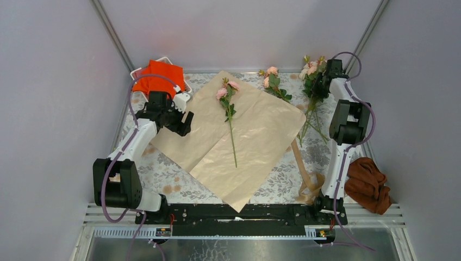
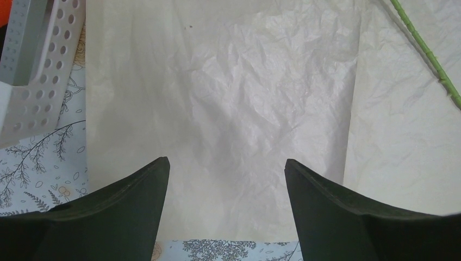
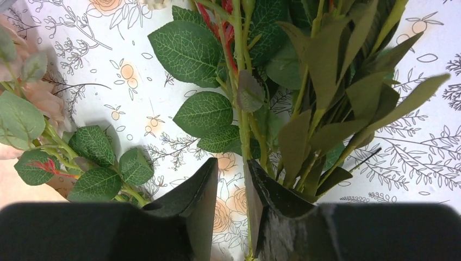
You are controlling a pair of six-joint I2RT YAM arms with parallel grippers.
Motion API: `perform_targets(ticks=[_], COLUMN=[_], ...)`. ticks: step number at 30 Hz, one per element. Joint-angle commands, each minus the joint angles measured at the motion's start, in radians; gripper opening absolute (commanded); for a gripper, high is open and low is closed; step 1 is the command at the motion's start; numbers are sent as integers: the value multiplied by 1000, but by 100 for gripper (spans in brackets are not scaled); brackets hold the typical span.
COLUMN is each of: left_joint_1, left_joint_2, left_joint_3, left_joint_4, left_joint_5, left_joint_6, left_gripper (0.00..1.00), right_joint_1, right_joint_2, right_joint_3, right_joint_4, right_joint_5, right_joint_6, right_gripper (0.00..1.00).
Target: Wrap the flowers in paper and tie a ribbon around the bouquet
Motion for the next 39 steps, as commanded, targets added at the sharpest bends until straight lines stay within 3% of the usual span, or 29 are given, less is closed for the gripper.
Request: perform_targets(ticks=[1, 5, 11, 16, 26, 29, 34, 39], left_joint_1=[7, 11, 14, 15, 17, 17, 19, 23], left_joint_2=[-3, -9, -9, -6, -10, -11, -22, -29], left_joint_3=[11, -3, -3, -5, -9, -8, -13, -14], left_joint_4=[7, 15, 16, 16, 16, 16, 15, 16], left_joint_5=[-5, 1, 19, 26, 36, 38, 36, 49], left_joint_6=[-11, -8, -6, -7, -6, -5, -4, -2], left_gripper=[85, 85, 85, 85, 85, 85, 85, 85], right_joint_1=[1, 13, 55, 80, 83, 83, 80, 80], right_joint_2=[28, 57, 24, -51, -106, -92, -20, -20], right_joint_3=[57, 101, 86, -12, -97, -104, -72, -66], right_joint_4=[-23, -65, -137, -111, -102, -83, -112, -106], right_joint_5=[-17, -5, 265, 361, 379, 337, 288, 242], right_joint_6=[-33, -31, -28, -55, -69, -77, -59, -70], right_gripper=[33, 37, 39, 37, 43, 37, 35, 13])
